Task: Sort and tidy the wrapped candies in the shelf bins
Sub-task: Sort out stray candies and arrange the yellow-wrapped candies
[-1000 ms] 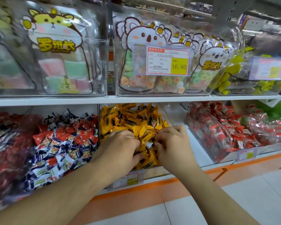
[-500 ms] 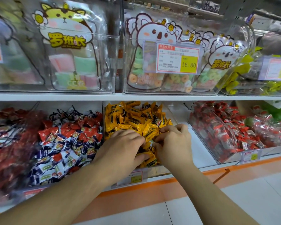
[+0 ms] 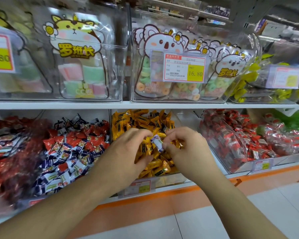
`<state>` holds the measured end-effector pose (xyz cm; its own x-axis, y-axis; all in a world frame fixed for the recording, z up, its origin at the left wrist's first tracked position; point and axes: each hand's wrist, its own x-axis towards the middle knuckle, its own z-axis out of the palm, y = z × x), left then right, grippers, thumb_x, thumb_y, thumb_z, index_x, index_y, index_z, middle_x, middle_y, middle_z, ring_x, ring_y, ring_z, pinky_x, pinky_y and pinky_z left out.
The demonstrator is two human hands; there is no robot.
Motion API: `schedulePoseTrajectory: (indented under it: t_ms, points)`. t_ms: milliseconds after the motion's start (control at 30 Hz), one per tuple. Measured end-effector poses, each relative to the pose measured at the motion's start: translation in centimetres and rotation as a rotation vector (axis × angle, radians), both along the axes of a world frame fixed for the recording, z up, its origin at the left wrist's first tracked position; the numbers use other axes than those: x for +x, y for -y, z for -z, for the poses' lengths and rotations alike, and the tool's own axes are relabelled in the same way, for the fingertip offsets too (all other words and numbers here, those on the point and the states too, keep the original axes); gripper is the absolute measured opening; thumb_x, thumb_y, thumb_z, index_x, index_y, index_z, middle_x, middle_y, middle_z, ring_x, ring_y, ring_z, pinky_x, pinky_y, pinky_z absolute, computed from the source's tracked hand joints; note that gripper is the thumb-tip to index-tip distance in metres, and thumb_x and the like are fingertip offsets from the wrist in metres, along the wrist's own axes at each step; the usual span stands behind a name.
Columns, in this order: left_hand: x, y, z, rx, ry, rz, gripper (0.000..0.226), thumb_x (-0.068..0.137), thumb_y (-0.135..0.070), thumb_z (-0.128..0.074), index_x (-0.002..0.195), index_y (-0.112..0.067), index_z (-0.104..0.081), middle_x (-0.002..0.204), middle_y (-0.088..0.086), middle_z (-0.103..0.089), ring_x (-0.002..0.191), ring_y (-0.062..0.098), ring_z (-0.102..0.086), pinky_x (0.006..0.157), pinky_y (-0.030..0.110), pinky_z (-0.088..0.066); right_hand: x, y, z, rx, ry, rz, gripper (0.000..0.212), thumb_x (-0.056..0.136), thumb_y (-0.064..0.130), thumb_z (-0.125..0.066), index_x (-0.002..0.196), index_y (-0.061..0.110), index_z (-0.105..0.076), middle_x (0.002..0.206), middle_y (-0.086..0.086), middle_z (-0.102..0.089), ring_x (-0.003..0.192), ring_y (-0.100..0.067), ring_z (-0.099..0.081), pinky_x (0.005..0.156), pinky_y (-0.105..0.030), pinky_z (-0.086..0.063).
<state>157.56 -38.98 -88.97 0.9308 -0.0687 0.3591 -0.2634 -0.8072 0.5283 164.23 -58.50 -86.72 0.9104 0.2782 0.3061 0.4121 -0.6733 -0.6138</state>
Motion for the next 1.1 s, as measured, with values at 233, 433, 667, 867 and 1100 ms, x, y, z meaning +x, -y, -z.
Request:
schedulePoseTrajectory:
  t_ms: [233,433,667,867,1100]
  points:
    - [-3.8,-3.2,-1.2,0.012,0.042,-0.041,0.037,0.093,-0.042,-0.071,0.129,-0.04,-0.065,0.124,-0.03,-0.057,0.111,-0.005,-0.055,0.093,0.021,-0.049,-3.5,-3.7,-1.2,0.137,-0.241,-0.204,0.022,0.091,0.018,-0.076,0.074,0.033,-0.077,0.098,0.023,-0.072,0.098,0.004,-0.066,0.09,-0.031,-0.058]
    - [-7.5,-7.3,-0.8,0.055,-0.067,-0.226,0.027,0.087,-0.059,-0.067,0.107,-0.043,-0.062,0.105,-0.029,-0.054,0.097,-0.001,-0.055,0.082,0.023,-0.05,-5.0,-5.9,-0.7,0.052,-0.201,-0.161,0.01,0.097,0.029,-0.068,0.099,0.035,-0.076,0.095,0.023,-0.07,0.089,0.007,-0.062,0.071,-0.014,-0.053]
    - [-8.3,-9.8,0.1,0.133,-0.213,-0.4,0.065,0.087,-0.071,-0.053,0.142,-0.037,-0.04,0.141,-0.018,-0.046,0.124,0.007,-0.051,0.098,0.026,-0.048,-4.1,-5.5,0.0,-0.003,-0.154,-0.046,0.016,0.097,0.021,-0.065,0.099,0.034,-0.073,0.097,0.02,-0.069,0.077,0.004,-0.062,0.058,-0.011,-0.047]
    - [-6.5,-6.5,-0.8,0.106,-0.038,-0.227,0.039,0.095,-0.059,-0.049,0.124,-0.035,-0.06,0.12,-0.028,-0.048,0.115,-0.003,-0.044,0.098,0.022,-0.041,-1.6,-2.4,-0.1,-0.042,-0.062,0.148,0.018,0.094,0.017,-0.065,0.102,0.03,-0.072,0.102,0.011,-0.07,0.061,-0.003,-0.055,0.054,-0.013,-0.036]
    - [1.3,-0.3,-1.4,0.095,-0.022,-0.063,0.032,0.099,-0.052,-0.058,0.127,-0.037,-0.058,0.123,-0.025,-0.052,0.114,-0.001,-0.049,0.097,0.022,-0.045,0.6,2.0,0.6,-0.032,-0.041,0.317,0.036,0.094,0.009,-0.065,0.13,0.014,-0.065,0.128,-0.004,-0.067,0.12,-0.022,-0.059,0.09,-0.022,-0.038]
